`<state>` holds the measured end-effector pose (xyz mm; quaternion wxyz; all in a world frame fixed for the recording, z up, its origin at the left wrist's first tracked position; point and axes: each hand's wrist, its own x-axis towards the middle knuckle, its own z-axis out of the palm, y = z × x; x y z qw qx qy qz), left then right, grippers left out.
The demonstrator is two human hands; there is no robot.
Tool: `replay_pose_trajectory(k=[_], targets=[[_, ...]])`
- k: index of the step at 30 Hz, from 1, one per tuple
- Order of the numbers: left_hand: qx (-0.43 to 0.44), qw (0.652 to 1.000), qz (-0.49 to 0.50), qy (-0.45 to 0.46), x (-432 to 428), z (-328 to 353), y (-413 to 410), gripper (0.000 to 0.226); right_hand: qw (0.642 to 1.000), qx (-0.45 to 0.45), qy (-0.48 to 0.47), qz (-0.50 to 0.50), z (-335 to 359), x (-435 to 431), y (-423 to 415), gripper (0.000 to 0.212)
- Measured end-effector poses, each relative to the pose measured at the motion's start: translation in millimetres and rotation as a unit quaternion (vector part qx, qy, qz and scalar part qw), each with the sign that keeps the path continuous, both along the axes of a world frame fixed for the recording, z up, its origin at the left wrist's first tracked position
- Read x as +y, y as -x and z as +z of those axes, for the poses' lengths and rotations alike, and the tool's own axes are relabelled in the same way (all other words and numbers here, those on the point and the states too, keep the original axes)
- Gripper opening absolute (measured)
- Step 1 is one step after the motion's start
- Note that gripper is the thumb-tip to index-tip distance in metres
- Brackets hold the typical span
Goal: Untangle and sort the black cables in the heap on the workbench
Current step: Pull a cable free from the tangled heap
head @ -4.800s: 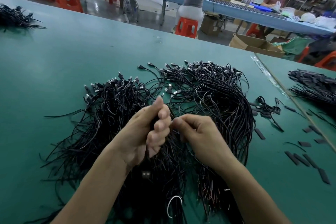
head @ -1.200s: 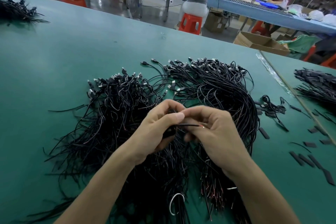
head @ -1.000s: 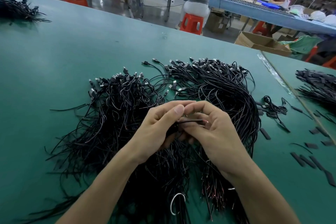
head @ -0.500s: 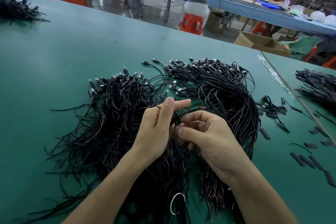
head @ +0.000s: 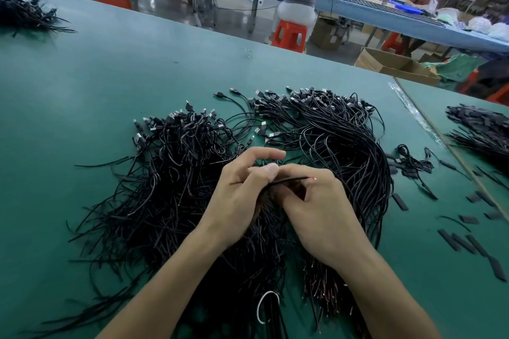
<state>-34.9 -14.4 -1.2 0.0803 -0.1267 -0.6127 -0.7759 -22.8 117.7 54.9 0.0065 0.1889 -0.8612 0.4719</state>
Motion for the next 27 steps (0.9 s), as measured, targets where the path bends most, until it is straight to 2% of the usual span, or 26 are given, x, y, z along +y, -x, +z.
replay_pose_trajectory(k=[3,6,10,13,17,20,23,25,27], targets=[[-0.012,1.000,0.015,0.017,0.7,-3.1,1.5,0.029,0.998,0.022,-0.052,-0.009,0.9,1.2,2.3,0.024],[-0.018,0.997,0.051,0.060,3.5,-4.2,0.9,0.041,0.996,0.039,-0.083,-0.017,0.2,-0.4,1.6,0.023],[-0.040,0.998,0.043,-0.001,7.6,0.0,-1.3,0.052,0.996,0.075,-0.040,-0.040,-4.8,-6.3,-5.0,0.046],[-0.110,0.991,0.034,-0.060,6.5,5.0,-2.6,0.057,0.988,0.128,-0.077,-0.024,-11.1,-7.2,-6.1,0.038],[-0.235,0.970,0.052,-0.033,4.3,7.6,1.0,0.068,0.964,0.198,-0.172,0.048,-9.9,-5.4,-5.3,0.028],[-0.262,0.965,0.005,-0.016,2.5,1.3,1.5,0.062,0.922,0.271,-0.261,0.092,-9.0,-3.6,-5.5,0.033],[-0.290,0.955,-0.052,-0.025,-0.3,-4.0,0.5,0.055,0.898,0.311,-0.280,0.137,-7.9,0.2,-0.5,0.028],[-0.323,0.942,-0.086,-0.031,1.1,-3.6,0.5,0.055,0.891,0.325,-0.274,0.156,-7.2,2.1,3.9,0.022],[-0.366,0.923,-0.111,-0.025,2.4,-2.8,0.5,0.063,0.901,0.306,-0.259,0.165,-7.8,4.1,7.4,0.019]])
